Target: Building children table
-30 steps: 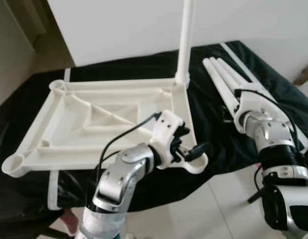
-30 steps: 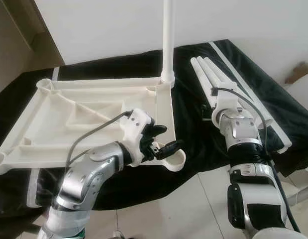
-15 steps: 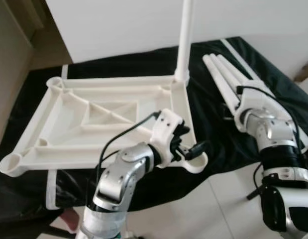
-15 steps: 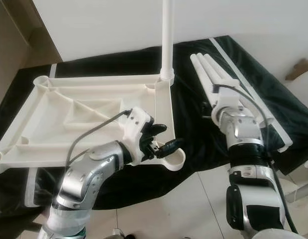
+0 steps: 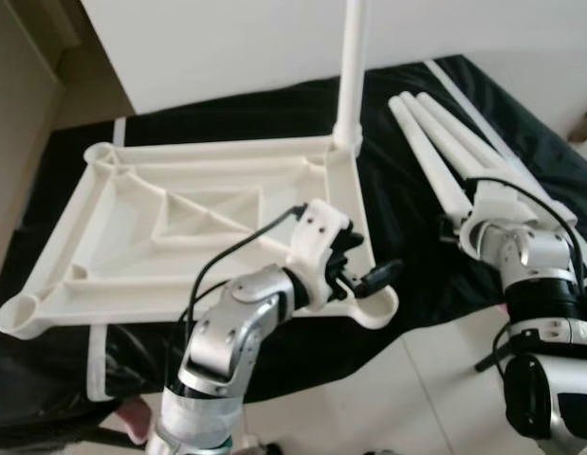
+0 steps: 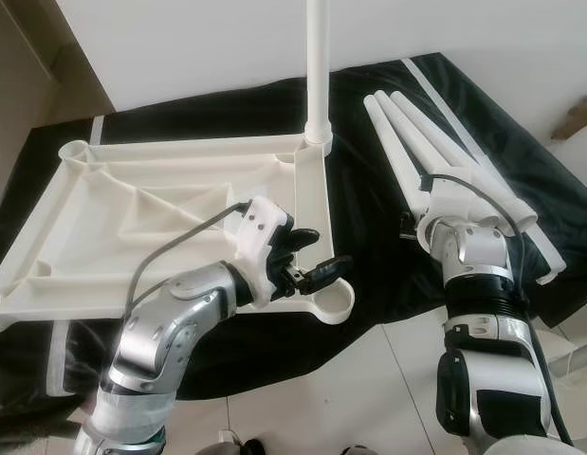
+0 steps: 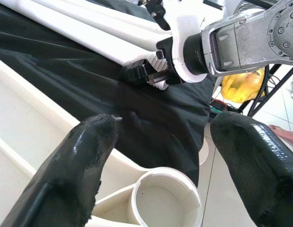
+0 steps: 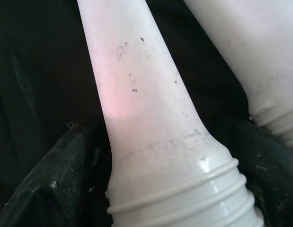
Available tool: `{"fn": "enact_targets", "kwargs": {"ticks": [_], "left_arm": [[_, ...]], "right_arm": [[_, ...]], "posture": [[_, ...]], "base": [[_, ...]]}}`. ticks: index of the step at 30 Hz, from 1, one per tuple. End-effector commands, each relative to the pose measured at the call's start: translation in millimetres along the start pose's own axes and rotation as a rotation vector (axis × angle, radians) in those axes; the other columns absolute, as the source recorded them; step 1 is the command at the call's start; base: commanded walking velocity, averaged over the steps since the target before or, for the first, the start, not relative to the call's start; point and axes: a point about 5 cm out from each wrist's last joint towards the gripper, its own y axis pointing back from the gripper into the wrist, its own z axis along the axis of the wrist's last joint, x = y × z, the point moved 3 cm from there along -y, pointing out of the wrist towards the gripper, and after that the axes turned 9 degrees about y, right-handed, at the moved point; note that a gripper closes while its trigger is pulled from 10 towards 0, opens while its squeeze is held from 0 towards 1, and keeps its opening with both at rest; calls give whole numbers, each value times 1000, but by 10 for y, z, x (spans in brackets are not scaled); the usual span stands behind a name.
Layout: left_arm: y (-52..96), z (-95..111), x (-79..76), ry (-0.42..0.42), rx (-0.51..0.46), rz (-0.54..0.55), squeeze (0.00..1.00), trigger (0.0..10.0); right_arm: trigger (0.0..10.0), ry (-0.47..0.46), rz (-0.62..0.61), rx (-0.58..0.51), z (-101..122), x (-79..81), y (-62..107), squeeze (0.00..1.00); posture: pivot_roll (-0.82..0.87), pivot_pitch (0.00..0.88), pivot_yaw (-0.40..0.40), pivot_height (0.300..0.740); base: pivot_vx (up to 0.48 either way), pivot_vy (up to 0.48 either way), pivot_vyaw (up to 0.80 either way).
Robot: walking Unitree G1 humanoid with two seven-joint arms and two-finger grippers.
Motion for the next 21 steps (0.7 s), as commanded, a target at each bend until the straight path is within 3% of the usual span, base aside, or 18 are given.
{"fn": "enact_targets", "kwargs": {"ticks": [1,2,3,4,9,11,12,13,14,21], "left_arm": [[-13,-9,62,6,-7,82,0,10000],[-16,-11,64,4,-7,85,0,10000],[-16,-11,64,4,-7,85,0,10000],[-15,-10,66,3,-7,87,0,10000],[-21,-2,78,-2,-10,93,0,10000],[-12,20,101,-11,-16,102,0,10000],[-7,37,116,-18,-20,109,0,10000],[-3,47,126,-23,-22,113,0,10000],[0,63,145,-28,-26,119,0,10000],[-18,113,192,-48,-41,132,0,10000]], "right_arm": [[4510,-7,74,59,-185,159,-17,0],[1059,1,120,53,-216,250,10,0],[1059,1,120,53,-216,250,10,0],[0,4,126,51,-225,273,21,0],[0,-8,154,55,-286,355,64,0],[0,-28,191,68,-389,485,135,0],[4314,-25,191,54,-430,538,178,0],[4314,-23,190,43,-453,568,207,0],[10000,-30,191,40,-495,603,245,0],[10000,-32,146,-29,-568,593,379,0]], "posture": [[-23,120,82,740],[-21,120,81,740],[-21,120,81,740],[-21,120,81,740],[-10,108,76,740],[-3,98,72,740],[3,92,68,740],[3,92,68,740],[6,80,63,740],[8,53,48,740]], "base": [[0,0,0],[0,0,0],[0,0,0],[0,0,0],[0,0,0],[0,0,0],[0,0,0],[0,0,0],[0,0,0],[0,0,0]]}}
